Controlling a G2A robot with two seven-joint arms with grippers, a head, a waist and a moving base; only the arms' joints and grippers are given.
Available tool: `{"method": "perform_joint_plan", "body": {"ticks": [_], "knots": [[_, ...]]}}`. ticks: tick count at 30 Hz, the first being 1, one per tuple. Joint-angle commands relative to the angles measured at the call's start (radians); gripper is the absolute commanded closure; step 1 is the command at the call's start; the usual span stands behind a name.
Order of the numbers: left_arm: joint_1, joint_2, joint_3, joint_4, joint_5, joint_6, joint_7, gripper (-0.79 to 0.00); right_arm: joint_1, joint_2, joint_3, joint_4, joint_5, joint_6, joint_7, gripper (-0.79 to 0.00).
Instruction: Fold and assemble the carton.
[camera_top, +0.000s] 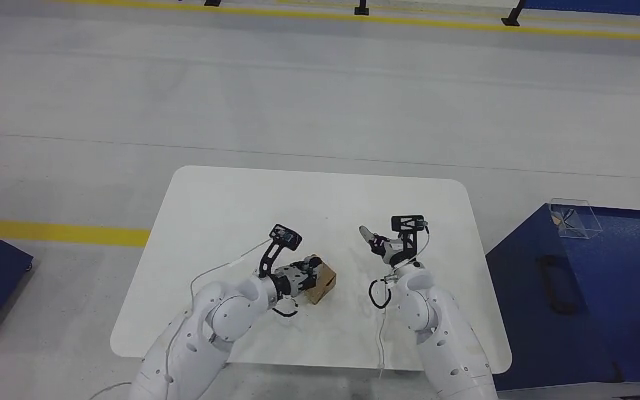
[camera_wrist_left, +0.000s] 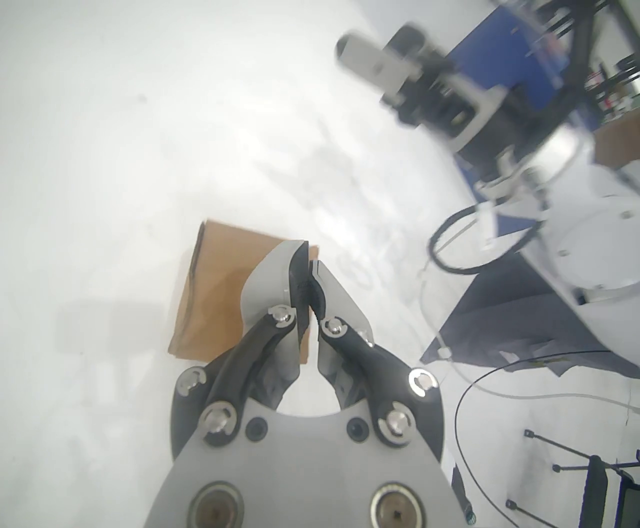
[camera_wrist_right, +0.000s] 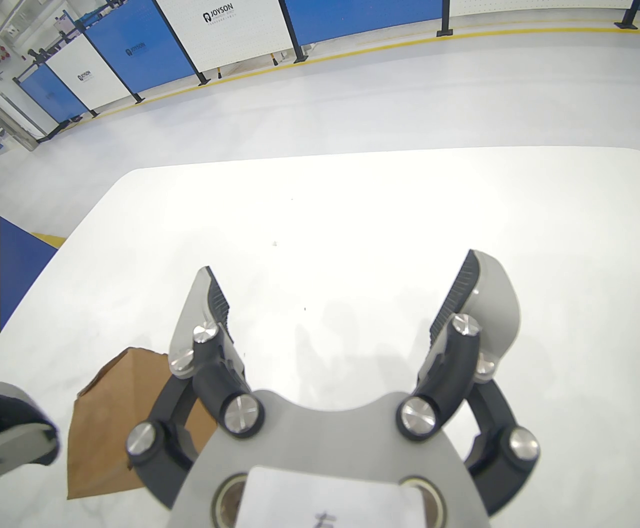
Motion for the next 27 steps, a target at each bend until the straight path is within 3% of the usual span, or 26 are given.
{"method": "perform_joint_plan", "body": {"ticks": [1, 3, 4, 5, 6, 8, 15, 18, 21, 27], "knots": [[0.070, 0.015, -0.060, -0.063, 0.008, -0.073, 0.090, 0.000, 0.000, 0.000, 0.000, 0.000, 0.000, 0.000, 0.000, -0.785], [0.140, 0.031, -0.118, -0.118, 0.012, -0.144, 0.144, 0.000, 0.000, 0.000, 0.000, 0.000, 0.000, 0.000, 0.000, -0.785], [0.151, 0.033, -0.126, -0.125, 0.012, -0.153, 0.149, -0.453, 0.000, 0.000, 0.000, 0.000, 0.000, 0.000, 0.000, -0.785], [0.151, 0.033, -0.126, -0.125, 0.012, -0.153, 0.149, -0.785, 0.000, 0.000, 0.000, 0.000, 0.000, 0.000, 0.000, -0.785], [0.154, 0.033, -0.129, -0.128, 0.012, -0.156, 0.150, -0.005, 0.000, 0.000, 0.000, 0.000, 0.000, 0.000, 0.000, -0.784], [0.155, 0.033, -0.129, -0.128, 0.012, -0.157, 0.151, -0.024, 0.000, 0.000, 0.000, 0.000, 0.000, 0.000, 0.000, -0.784], [0.151, 0.033, -0.126, -0.125, 0.012, -0.153, 0.149, -0.477, 0.000, 0.000, 0.000, 0.000, 0.000, 0.000, 0.000, -0.784], [0.151, 0.033, -0.126, -0.125, 0.012, -0.153, 0.149, -0.613, 0.000, 0.000, 0.000, 0.000, 0.000, 0.000, 0.000, -0.785], [0.151, 0.033, -0.126, -0.125, 0.012, -0.153, 0.149, -0.723, 0.000, 0.000, 0.000, 0.000, 0.000, 0.000, 0.000, -0.785], [0.151, 0.033, -0.126, -0.125, 0.012, -0.153, 0.149, -0.784, 0.000, 0.000, 0.000, 0.000, 0.000, 0.000, 0.000, -0.785]]}}
